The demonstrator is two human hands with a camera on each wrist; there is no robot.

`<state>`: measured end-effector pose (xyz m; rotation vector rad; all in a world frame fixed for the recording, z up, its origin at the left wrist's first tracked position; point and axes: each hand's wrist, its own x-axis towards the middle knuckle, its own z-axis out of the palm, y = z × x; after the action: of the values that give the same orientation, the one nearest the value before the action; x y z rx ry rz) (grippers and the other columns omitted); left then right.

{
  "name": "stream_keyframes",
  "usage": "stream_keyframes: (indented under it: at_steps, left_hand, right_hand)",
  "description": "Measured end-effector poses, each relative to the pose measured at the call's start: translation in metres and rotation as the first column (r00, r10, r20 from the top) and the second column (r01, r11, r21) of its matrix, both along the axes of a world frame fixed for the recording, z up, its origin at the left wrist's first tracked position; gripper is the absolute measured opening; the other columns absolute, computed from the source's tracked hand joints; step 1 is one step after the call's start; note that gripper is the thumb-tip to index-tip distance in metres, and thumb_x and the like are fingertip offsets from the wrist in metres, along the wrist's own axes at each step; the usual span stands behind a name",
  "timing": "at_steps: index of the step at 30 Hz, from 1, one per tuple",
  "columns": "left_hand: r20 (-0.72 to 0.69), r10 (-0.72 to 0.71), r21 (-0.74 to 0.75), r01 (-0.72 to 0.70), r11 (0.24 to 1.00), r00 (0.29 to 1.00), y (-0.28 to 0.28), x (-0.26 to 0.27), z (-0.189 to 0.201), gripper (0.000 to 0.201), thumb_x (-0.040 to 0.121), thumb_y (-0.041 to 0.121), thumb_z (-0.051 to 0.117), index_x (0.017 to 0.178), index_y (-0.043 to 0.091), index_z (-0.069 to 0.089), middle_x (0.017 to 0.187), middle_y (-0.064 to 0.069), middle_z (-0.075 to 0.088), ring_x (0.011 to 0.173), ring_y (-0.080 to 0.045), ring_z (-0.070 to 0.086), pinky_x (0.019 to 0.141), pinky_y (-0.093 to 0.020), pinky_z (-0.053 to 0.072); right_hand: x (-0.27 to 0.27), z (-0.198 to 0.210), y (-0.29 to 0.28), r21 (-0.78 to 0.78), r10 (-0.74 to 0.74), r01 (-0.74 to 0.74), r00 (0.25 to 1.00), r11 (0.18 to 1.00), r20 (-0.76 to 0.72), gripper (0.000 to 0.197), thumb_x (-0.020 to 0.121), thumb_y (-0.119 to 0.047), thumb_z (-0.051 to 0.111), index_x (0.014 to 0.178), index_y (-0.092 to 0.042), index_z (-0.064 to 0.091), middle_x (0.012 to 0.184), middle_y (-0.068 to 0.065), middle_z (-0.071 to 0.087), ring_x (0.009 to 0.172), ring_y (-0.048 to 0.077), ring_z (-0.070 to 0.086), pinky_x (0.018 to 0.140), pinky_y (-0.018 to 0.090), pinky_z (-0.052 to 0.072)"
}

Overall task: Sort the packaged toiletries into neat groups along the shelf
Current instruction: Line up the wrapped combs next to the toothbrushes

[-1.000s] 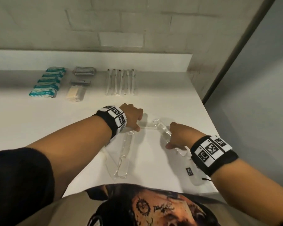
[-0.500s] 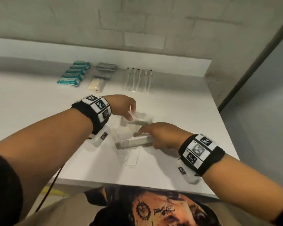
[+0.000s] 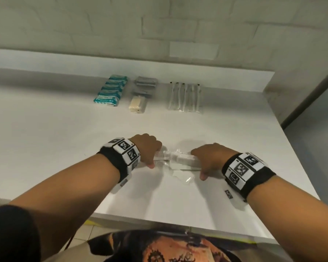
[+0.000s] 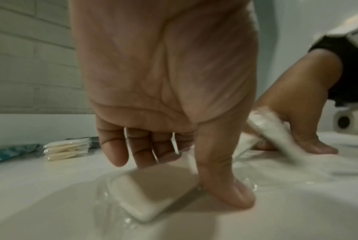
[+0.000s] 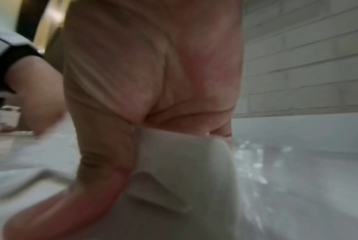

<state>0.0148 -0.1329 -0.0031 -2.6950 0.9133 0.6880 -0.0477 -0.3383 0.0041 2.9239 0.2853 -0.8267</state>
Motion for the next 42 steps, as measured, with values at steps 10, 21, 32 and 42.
stream_keyframes:
  at_steps: [10,21,32,42]
  left_hand:
    - [-0.164,0.027,-0.142,-0.051,0.989,0.986,0.011,0.012,-0.011,0.046,0.080,0.038,0.070,0.117,0.021,0.047,0.103,0.006,0.052,0.090,-0.016,0.050,0.076,-0.027,0.037]
    - [-0.402,0.384,-0.720,-0.546,0.428,0.831,-0.094,0.038,0.018,0.025,0.084,0.030,0.071,0.093,0.007,0.070,0.075,-0.002,0.064,0.074,-0.020,0.059,0.065,-0.027,0.039]
    - [-0.107,0.600,-0.779,-0.442,0.445,0.793,-0.210,0.058,0.040,0.041,0.081,0.035,0.072,0.111,0.011,0.057,0.100,-0.003,0.059,0.083,-0.019,0.051,0.069,-0.025,0.036]
    - [-0.411,0.557,-0.806,-0.573,0.147,0.721,-0.247,0.092,0.026,0.025,0.086,0.032,0.069,0.097,0.012,0.058,0.079,0.002,0.071,0.057,-0.005,0.064,0.048,-0.019,0.050]
  right_hand:
    - [-0.001,-0.017,-0.017,0.232,-0.257,0.262,0.965,0.937,-0.051,0.024,0.082,-0.036,0.069,0.093,-0.025,0.051,0.088,-0.008,0.057,0.078,0.014,0.051,0.059,0.023,0.035]
    - [-0.005,-0.007,-0.128,0.330,-0.650,0.615,0.760,0.716,-0.006,0.047,0.084,-0.046,0.066,0.118,-0.015,0.057,0.113,0.002,0.062,0.090,0.018,0.055,0.071,0.027,0.042]
    - [0.036,-0.008,-0.186,0.670,-0.581,0.406,0.813,0.621,0.046,0.055,0.091,-0.043,0.057,0.142,-0.028,0.043,0.142,0.003,0.045,0.128,0.023,0.047,0.103,0.040,0.043]
    - [0.094,0.015,-0.208,0.815,-0.575,0.341,0.818,0.468,-0.012,0.005,0.085,-0.015,0.070,0.086,-0.014,0.066,0.082,0.006,0.065,0.074,0.019,0.059,0.069,0.030,0.047]
